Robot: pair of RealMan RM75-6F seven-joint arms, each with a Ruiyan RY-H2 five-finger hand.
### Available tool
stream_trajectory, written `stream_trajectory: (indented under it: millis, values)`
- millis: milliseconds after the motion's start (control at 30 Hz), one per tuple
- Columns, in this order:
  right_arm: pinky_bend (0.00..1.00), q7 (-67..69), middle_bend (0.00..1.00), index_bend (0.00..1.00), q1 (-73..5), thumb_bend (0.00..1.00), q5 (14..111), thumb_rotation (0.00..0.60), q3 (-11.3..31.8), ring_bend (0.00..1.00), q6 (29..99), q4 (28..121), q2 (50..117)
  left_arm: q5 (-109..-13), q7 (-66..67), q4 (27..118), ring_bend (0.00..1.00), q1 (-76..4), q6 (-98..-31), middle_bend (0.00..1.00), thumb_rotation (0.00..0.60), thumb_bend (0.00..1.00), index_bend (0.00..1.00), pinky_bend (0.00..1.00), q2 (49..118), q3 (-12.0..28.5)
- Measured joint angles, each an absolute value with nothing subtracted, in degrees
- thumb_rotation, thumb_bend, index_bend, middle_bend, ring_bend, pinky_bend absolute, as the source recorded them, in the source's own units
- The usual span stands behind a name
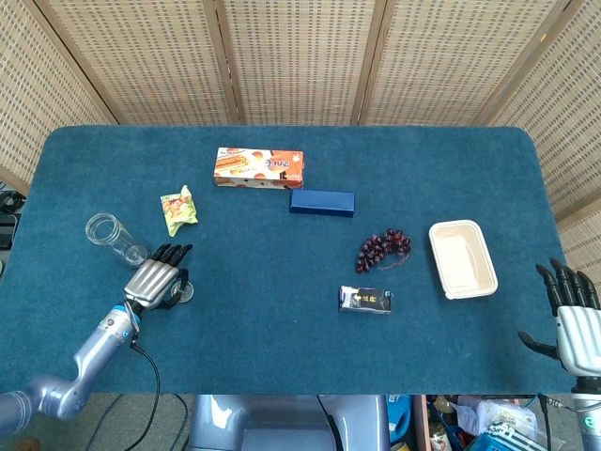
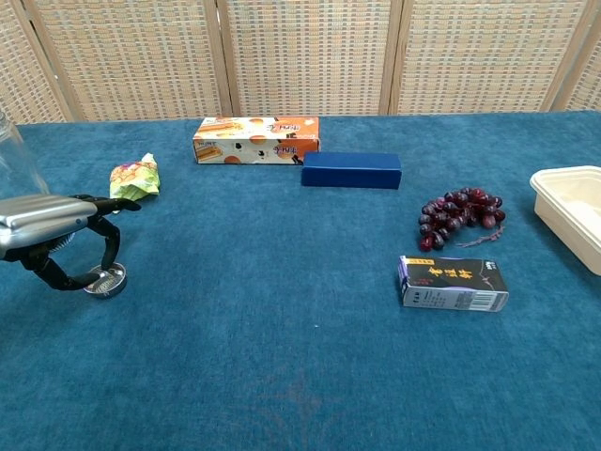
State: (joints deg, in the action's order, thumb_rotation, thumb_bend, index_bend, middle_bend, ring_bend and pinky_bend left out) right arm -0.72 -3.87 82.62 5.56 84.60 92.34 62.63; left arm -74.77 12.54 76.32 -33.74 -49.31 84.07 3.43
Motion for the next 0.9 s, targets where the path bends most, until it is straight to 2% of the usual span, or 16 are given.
stream_trajectory:
  millis: [500, 900]
  values:
    - [0.0, -0.51, 0.0, 0.0, -3.94, 0.0, 82.45, 0.6, 5.59, 0.0, 84.4, 92.27, 62.56, -74.67, 11.64, 75.22, 0.0, -34.29, -49.94, 0.0, 0.6, 0.42, 0.58, 0.0, 84.85, 3.1]
    - [0.0, -0.41, 0.0, 0.0, -3.92, 0.0, 82.49, 0.6, 5.5, 0.0, 84.33, 92.48, 62.36, -73.97, 12.55, 76.11, 0.0, -34.46, -50.18, 0.0, 0.6, 0.5, 0.58, 0.0, 84.39, 2.89]
